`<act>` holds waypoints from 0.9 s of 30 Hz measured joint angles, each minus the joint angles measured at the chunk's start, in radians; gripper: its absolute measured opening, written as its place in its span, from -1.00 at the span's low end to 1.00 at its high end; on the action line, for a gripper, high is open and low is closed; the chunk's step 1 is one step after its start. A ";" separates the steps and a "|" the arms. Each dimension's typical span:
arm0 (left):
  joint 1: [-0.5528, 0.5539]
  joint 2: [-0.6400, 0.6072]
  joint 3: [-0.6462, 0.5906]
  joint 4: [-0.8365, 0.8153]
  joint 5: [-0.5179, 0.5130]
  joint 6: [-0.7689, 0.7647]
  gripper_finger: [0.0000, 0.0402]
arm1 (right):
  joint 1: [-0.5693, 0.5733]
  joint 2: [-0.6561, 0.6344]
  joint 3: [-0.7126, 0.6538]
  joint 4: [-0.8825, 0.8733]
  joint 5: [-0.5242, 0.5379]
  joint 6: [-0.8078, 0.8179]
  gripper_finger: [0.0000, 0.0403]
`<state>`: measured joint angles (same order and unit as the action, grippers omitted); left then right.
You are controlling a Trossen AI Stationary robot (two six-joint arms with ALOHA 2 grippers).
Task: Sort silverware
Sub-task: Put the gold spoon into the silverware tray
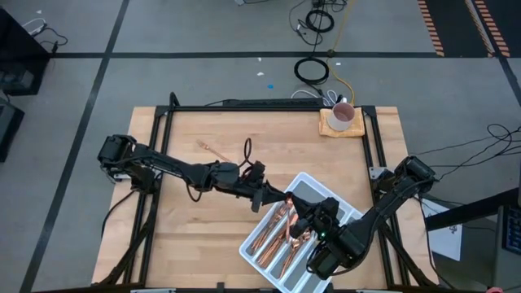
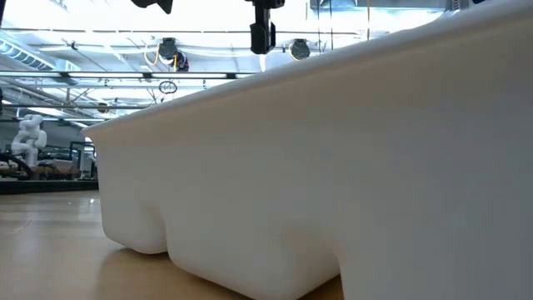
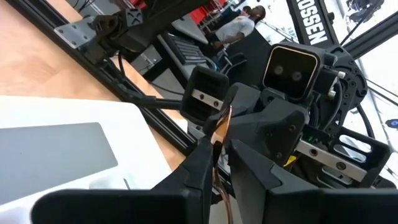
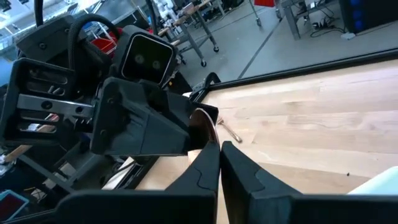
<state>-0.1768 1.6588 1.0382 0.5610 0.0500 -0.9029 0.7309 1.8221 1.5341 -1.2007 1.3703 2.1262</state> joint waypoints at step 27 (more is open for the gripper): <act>-0.024 0.000 0.002 -0.207 0.135 0.152 -0.99 | 0.024 -0.234 -0.001 -0.155 -0.262 -0.358 -0.58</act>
<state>-0.2004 1.6592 1.0397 0.3542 0.1848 -0.7506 0.7545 1.5881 1.5330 -1.3554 1.1086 1.7681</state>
